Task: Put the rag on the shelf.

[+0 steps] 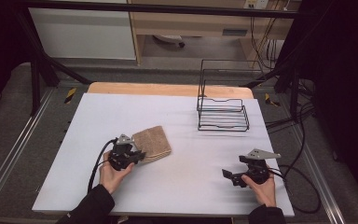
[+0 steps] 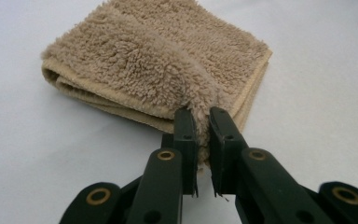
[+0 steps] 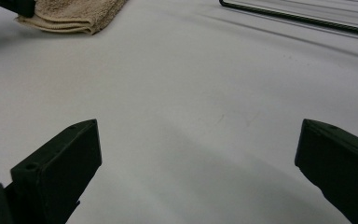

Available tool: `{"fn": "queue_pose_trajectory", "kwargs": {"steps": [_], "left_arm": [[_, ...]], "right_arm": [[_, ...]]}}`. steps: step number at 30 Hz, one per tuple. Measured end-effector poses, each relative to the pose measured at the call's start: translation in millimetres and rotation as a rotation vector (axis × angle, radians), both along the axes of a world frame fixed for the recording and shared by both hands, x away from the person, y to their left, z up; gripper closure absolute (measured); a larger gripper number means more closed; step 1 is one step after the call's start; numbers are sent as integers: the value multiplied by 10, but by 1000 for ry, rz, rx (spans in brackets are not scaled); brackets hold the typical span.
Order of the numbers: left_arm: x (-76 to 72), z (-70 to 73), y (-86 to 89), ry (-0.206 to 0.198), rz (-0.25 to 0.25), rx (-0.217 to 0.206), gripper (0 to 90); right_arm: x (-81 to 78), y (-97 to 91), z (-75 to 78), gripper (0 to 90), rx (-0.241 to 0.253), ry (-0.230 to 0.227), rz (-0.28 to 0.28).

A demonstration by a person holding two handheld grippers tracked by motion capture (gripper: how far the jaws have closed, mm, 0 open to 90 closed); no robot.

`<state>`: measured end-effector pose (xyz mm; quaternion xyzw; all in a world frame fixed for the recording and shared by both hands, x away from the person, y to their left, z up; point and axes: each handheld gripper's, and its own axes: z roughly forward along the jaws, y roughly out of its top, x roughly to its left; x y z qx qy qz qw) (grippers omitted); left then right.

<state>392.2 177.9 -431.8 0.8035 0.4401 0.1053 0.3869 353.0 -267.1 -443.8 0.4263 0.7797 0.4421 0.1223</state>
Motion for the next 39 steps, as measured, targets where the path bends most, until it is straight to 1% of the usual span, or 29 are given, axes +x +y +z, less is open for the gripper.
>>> {"fn": "queue_pose_trajectory", "kwargs": {"steps": [6,8,12,16,19,24,28,31,33,36,38,39], "left_arm": [[-97,14,-37,-2,6,-9,826],[-125,20,-44,2,1,-9,826],[-205,30,-51,11,0,-30,826],[-278,29,-57,17,-2,-33,826],[-326,36,-70,10,-15,-25,825],[-421,41,-116,7,-29,-29,824],[-498,29,-127,3,-34,-17,821],[-517,4,-121,4,-35,-5,815],[-518,-13,-114,6,-37,7,806],[-516,-17,-97,9,-54,36,772],[-525,-8,-68,9,-68,47,731],[-529,0,-46,9,-76,55,708]], "right_arm": [[-2,18,-4,9,3,2,1],[-4,26,-2,9,1,4,2],[-3,31,-5,9,-2,0,3],[-5,36,-5,9,-1,1,3],[-6,39,-7,9,0,2,3],[-6,41,-10,9,-4,-1,4],[-9,44,-9,9,-3,5,2],[-9,48,-9,9,-5,7,3],[-5,51,-12,9,-7,0,7],[-4,58,-14,10,-9,3,5],[-10,69,-11,10,-9,11,0],[-8,72,-12,10,-18,4,3]]}}
